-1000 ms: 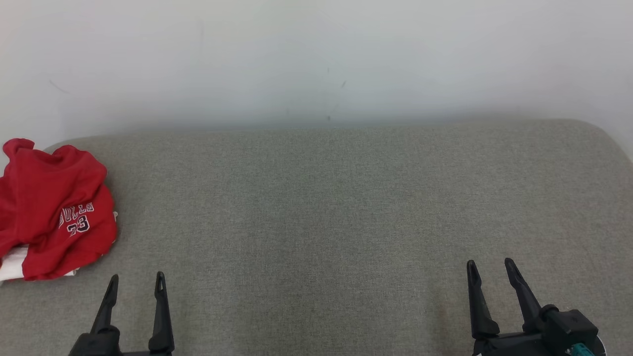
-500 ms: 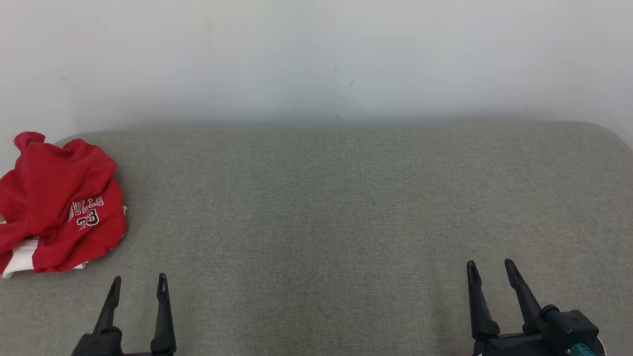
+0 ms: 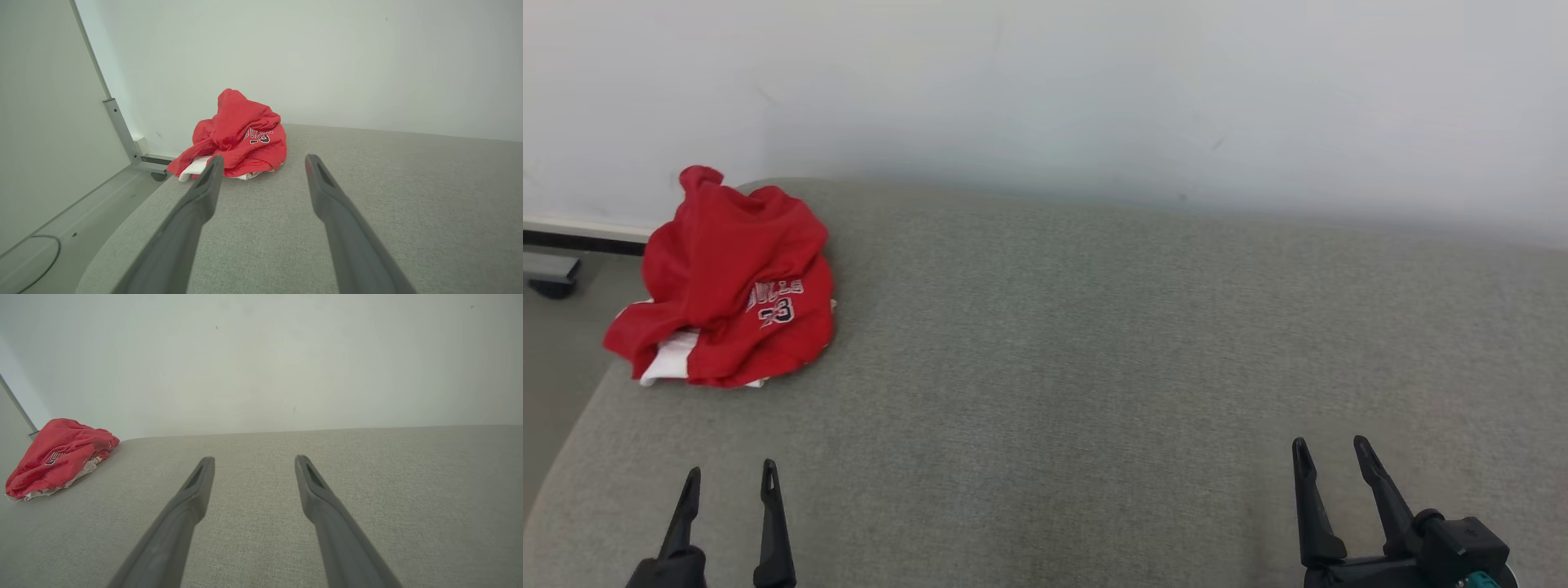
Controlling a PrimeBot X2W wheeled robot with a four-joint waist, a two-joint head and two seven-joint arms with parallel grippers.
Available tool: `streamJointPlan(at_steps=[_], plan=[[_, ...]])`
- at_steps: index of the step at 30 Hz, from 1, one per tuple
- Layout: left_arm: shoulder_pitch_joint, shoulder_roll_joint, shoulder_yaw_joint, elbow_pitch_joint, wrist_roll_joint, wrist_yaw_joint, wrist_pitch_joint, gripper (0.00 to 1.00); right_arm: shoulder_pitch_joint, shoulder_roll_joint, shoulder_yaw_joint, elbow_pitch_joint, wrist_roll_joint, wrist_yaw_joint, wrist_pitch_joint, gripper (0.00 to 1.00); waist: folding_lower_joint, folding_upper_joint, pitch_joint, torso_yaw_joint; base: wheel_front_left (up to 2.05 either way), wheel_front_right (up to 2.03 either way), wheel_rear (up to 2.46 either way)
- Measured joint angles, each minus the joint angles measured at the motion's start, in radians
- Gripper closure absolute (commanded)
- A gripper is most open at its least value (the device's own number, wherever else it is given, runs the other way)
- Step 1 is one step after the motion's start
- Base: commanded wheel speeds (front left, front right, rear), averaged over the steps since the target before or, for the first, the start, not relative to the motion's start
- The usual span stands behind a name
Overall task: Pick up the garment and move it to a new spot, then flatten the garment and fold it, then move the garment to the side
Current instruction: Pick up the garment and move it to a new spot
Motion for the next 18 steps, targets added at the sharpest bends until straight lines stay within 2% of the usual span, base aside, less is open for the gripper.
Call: streamJointPlan(at_steps=[18], plan=[[0.040,0.008,0.017,-0.016,-0.024,0.033,-0.007,0.00,0.010,0.000,0.012,0.006,0.005,0.000,0.009,0.00,0.0000,0.0000,-0.009,0.244,0.00,0.00,0.00]])
